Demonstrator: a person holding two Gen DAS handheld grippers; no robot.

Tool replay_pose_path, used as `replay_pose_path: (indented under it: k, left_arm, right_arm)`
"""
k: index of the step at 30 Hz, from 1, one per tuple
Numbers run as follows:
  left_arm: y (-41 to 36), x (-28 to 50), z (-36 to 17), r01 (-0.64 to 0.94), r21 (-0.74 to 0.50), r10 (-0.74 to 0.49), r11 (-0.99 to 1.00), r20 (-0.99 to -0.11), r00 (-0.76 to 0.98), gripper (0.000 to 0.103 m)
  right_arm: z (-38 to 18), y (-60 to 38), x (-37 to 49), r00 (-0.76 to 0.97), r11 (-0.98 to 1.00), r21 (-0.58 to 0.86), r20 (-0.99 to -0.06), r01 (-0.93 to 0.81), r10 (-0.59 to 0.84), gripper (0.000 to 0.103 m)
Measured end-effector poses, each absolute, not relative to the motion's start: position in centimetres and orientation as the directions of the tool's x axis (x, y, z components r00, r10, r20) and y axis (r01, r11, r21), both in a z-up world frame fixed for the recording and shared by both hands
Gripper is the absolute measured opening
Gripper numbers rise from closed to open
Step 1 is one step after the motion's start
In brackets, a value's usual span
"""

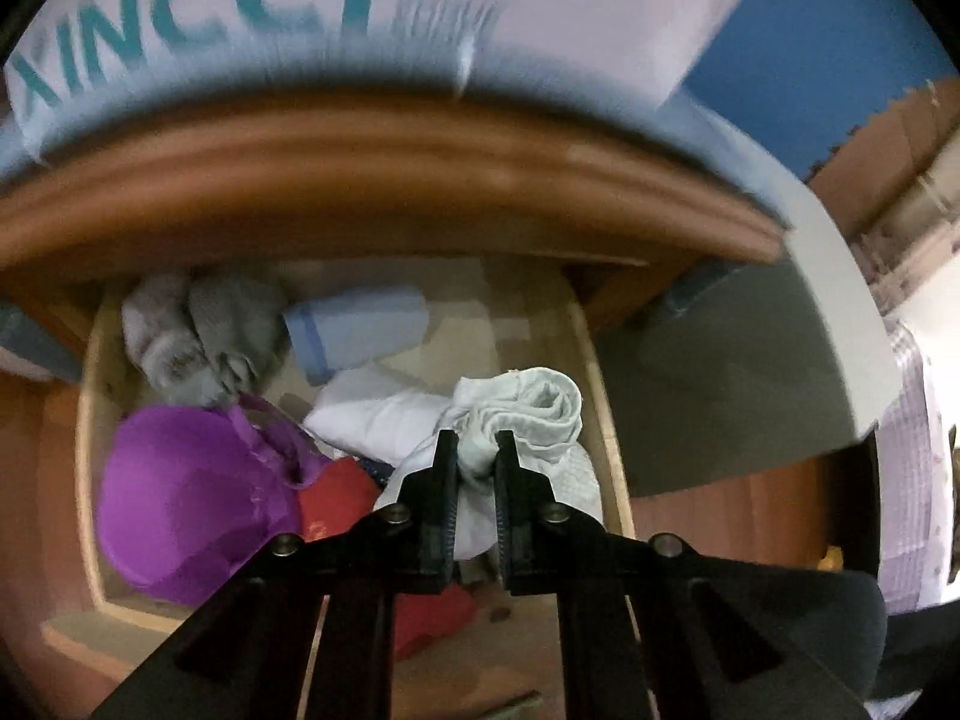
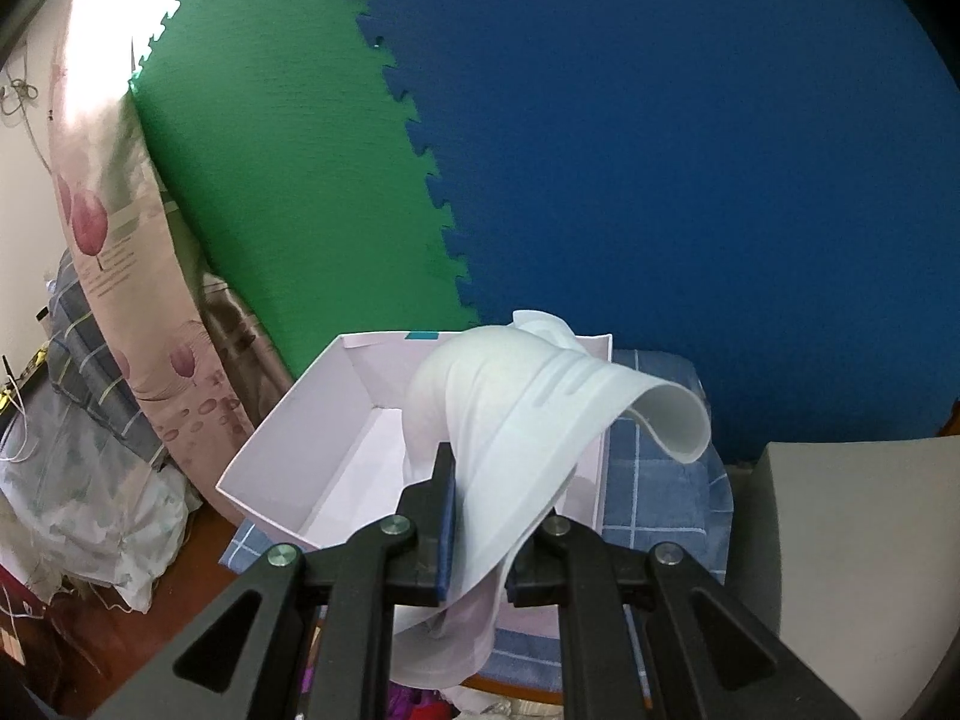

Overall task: Take underwear out of drawer
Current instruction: 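Grasp the white rolled sock with the left tool while the right tool holds the bra, then drop the sock with the left tool while the right tool releases the bra into the box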

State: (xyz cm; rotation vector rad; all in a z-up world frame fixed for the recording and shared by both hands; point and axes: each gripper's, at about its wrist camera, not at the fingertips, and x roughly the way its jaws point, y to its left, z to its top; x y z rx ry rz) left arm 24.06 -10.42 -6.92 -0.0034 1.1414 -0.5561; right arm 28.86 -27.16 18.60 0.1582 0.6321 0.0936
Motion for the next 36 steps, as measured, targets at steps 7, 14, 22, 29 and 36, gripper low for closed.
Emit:
replay_pose_path:
  k: [7, 14, 22, 29, 36]
  left_arm:
    - [-6.9, 22.3, -0.8, 0.440, -0.296, -0.461, 0.848, -0.820, 0.338, 0.009]
    - [-3.2, 22.3, 8.5, 0.426, -0.334, -0.509, 0.841, -0.755, 0.413, 0.009]
    - [-1.3, 27.9, 20.0, 0.388, -0.233, -0.438, 0.892, -0.664, 0.606, 0.009]
    - [-5.1, 35.8, 19.1, 0.316, -0.082, -0.277, 0.945, -0.712, 0.645, 0.009]
    - [-7.0, 42.1, 12.7, 0.234, -0.088, -0.204, 0.968, -0.816, 0.541, 0.009]
  right_arm:
    - [17.8, -28.3, 30.6, 0.800, 0.980, 0.197, -0.588, -0.004, 0.121, 0.011]
    - [17.2, -28.8, 31.7, 0.788, 0.978, 0.207, -0.605, 0.014, 0.117, 0.011]
    - [16.1, -27.7, 33.0, 0.761, 0.983, 0.181, -0.635, -0.018, 0.131, 0.011]
    - [14.3, -26.3, 34.5, 0.729, 0.991, 0.132, -0.675, -0.029, 0.112, 0.011]
    - [11.0, -25.7, 37.2, 0.660, 0.995, 0.093, -0.746, -0.029, 0.089, 0.012]
